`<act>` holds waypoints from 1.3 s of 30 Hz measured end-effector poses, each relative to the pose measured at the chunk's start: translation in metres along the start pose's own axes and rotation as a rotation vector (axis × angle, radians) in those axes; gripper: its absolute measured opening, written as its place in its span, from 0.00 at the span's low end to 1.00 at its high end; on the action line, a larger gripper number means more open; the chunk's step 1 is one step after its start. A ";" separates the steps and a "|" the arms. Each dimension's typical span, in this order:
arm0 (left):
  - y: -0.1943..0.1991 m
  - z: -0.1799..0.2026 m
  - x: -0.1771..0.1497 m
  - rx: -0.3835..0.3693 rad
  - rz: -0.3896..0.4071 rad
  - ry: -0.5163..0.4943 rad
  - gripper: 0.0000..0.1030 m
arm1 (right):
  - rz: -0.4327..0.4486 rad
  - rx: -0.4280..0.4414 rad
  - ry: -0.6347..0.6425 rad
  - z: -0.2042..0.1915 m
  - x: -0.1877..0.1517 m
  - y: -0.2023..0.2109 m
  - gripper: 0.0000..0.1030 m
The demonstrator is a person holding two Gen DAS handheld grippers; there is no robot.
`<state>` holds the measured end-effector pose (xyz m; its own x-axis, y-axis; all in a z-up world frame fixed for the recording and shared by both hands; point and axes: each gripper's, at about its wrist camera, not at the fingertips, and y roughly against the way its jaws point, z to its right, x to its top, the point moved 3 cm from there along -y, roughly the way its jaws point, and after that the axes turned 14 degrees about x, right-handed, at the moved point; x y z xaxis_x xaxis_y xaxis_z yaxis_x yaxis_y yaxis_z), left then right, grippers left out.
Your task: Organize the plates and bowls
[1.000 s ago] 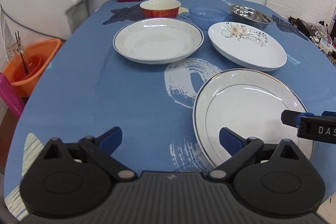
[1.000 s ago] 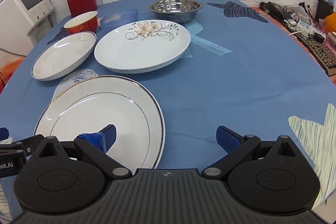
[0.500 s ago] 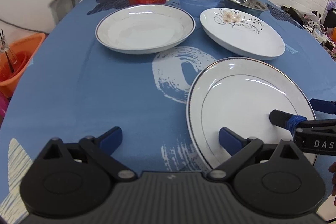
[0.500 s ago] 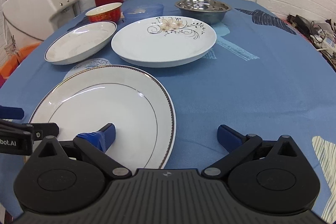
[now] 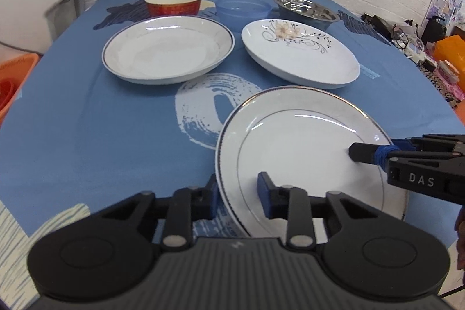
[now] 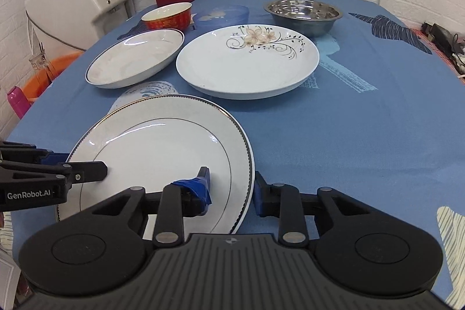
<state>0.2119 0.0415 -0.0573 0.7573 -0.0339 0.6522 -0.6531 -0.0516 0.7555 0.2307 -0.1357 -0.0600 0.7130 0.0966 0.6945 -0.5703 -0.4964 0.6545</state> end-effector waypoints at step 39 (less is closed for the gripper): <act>0.017 -0.124 -0.005 0.181 -0.012 0.154 0.20 | -0.034 0.231 -0.006 -0.109 0.013 -0.049 0.23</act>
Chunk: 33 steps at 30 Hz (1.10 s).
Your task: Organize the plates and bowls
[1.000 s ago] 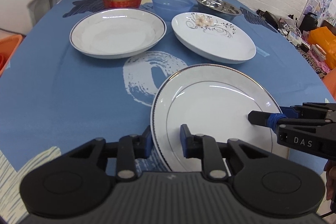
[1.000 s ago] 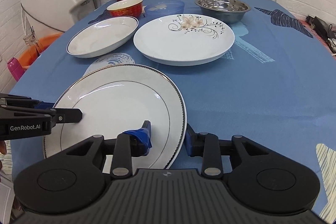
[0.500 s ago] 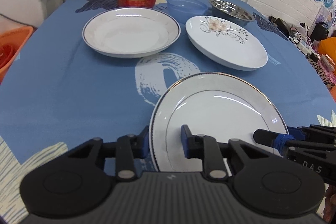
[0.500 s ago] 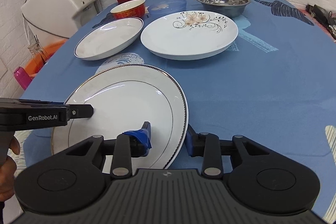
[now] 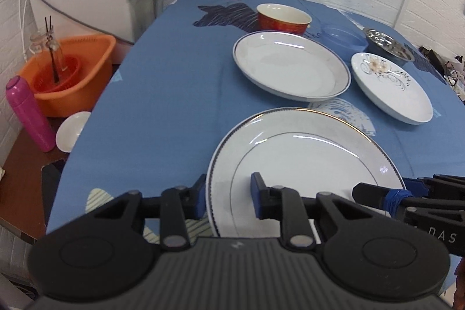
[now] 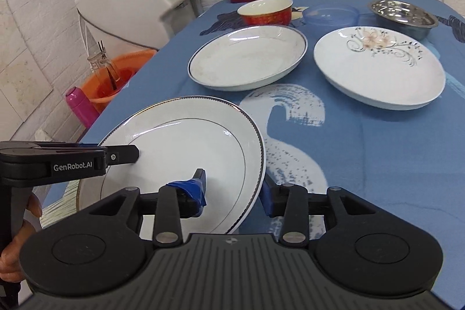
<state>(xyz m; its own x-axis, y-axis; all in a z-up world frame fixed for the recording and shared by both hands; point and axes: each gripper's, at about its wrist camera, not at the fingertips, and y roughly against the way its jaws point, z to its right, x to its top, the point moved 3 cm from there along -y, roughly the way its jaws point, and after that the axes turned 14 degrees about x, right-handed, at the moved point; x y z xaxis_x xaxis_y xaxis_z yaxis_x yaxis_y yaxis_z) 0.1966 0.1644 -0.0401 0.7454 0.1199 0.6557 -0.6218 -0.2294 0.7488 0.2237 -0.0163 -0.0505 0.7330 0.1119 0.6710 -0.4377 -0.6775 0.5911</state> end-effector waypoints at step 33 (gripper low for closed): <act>-0.023 0.000 0.059 0.167 0.199 -0.034 0.57 | 0.102 -0.280 0.329 0.024 0.066 -0.008 0.29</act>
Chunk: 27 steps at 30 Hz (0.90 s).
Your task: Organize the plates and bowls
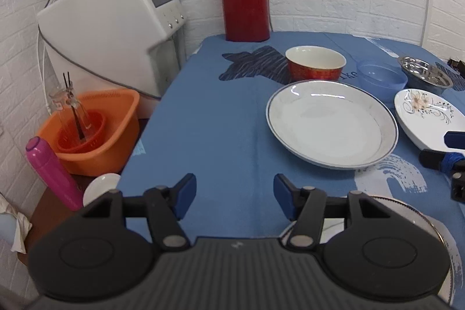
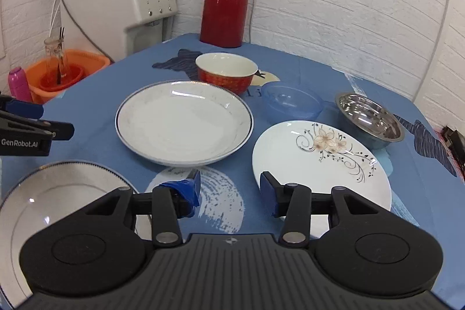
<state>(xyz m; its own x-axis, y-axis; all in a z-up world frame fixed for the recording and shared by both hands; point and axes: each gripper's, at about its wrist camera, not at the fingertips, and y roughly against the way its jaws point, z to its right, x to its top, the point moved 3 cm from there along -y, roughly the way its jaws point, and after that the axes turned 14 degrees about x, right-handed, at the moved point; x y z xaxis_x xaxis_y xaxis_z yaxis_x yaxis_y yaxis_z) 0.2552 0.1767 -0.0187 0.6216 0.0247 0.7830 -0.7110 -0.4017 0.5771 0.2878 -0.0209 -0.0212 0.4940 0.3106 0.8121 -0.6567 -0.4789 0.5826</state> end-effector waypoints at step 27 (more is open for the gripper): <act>0.074 -0.040 0.013 -0.096 0.066 0.142 0.59 | 0.114 0.099 -0.056 -0.014 0.044 0.069 0.34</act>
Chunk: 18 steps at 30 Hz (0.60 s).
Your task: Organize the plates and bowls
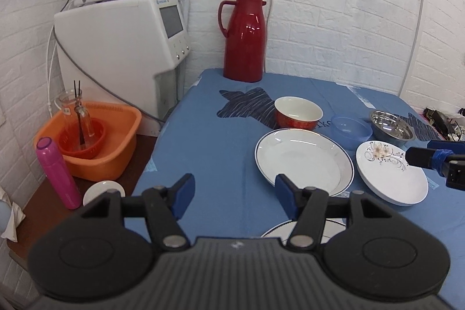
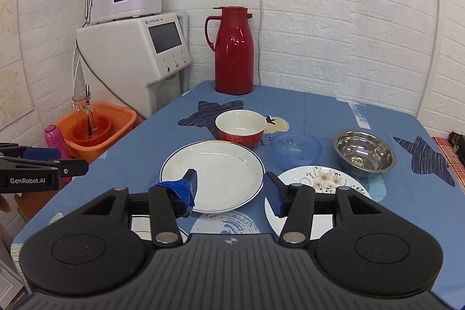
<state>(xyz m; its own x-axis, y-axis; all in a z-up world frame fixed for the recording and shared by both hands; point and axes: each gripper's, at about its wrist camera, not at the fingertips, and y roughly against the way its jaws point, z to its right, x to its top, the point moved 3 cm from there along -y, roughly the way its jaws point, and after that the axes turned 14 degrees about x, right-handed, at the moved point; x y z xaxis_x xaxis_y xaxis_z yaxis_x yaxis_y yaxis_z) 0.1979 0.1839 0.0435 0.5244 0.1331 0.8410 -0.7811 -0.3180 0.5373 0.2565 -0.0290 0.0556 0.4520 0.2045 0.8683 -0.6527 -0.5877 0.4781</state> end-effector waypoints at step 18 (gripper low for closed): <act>-0.123 0.029 0.040 -0.152 -0.299 0.053 0.59 | -0.271 0.030 0.011 0.065 0.037 -0.128 0.36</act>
<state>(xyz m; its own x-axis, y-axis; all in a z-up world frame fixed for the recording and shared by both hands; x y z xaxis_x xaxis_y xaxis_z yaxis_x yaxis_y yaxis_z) 0.3254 0.2010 0.0093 0.7229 0.2492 0.6445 -0.6390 -0.1140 0.7607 0.3964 0.0033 0.0182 0.6011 0.3656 0.7106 -0.4903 -0.5334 0.6892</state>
